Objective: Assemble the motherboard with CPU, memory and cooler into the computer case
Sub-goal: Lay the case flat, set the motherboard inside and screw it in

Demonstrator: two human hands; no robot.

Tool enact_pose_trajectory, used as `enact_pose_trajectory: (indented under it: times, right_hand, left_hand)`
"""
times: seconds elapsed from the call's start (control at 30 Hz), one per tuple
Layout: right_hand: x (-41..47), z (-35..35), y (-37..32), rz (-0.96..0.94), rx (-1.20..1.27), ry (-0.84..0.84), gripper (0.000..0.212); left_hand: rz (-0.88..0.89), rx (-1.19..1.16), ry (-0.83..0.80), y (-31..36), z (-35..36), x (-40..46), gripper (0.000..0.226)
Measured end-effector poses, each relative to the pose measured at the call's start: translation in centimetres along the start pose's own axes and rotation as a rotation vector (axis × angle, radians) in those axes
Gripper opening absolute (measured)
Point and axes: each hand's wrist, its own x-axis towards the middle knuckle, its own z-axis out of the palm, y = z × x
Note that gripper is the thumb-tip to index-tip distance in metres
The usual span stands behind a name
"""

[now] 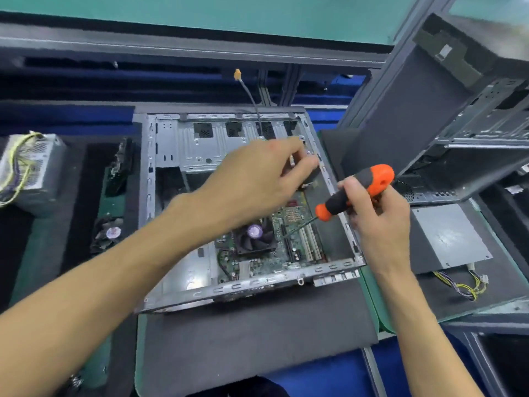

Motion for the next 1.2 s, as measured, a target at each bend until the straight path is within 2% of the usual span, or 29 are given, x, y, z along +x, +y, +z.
enact_pose_trajectory:
  times: [0.07, 0.27, 0.4, 0.5, 0.63, 0.8, 0.9, 1.03, 1.13, 1.2]
  right_hand:
    - [0.3, 2.7, -1.5, 0.071, 0.183, -0.026, 0.030]
    - [-0.8, 12.8, -4.1, 0.208, 0.528, -0.336, 0.031]
    - [-3.2, 18.6, -5.3, 0.155, 0.470, -0.568, 0.034]
    - [-5.4, 22.0, -5.8, 0.082, 0.311, -0.718, 0.044]
    - [-8.3, 25.6, -5.8, -0.122, 0.018, -0.918, 0.029]
    - [-10.4, 28.9, -5.1, -0.381, -0.377, -1.075, 0.040]
    - [-11.0, 30.4, -4.6, -0.443, -0.556, -1.145, 0.043]
    - [-11.3, 31.6, -4.1, -0.487, -0.605, -1.209, 0.042]
    - [-11.3, 32.2, -3.7, -0.491, -0.607, -1.255, 0.042]
    - [-11.1, 32.3, -3.4, -0.477, -0.605, -1.272, 0.042]
  left_hand:
    - [-0.070, -0.061, 0.076, -1.8, -2.4, -1.5, 0.033]
    - [-0.317, -0.206, 0.311, -7.9, -7.8, -8.4, 0.029]
    - [-0.579, -0.350, 0.409, -12.4, -9.8, -14.7, 0.020]
    - [-0.790, -0.473, 0.431, -15.4, -9.0, -19.6, 0.013]
    - [-1.027, -0.459, 0.271, -19.5, -5.0, -26.1, 0.007]
    - [-1.203, -0.169, -0.130, -22.3, 1.4, -32.0, 0.037]
    - [-1.236, -0.084, -0.311, -22.2, 4.4, -33.4, 0.040]
    - [-1.277, -0.004, -0.568, -21.0, 7.0, -33.4, 0.048]
    - [-1.319, 0.054, -0.618, -20.6, 7.7, -32.9, 0.056]
    - [-1.312, 0.031, -0.619, -20.5, 7.5, -32.6, 0.053]
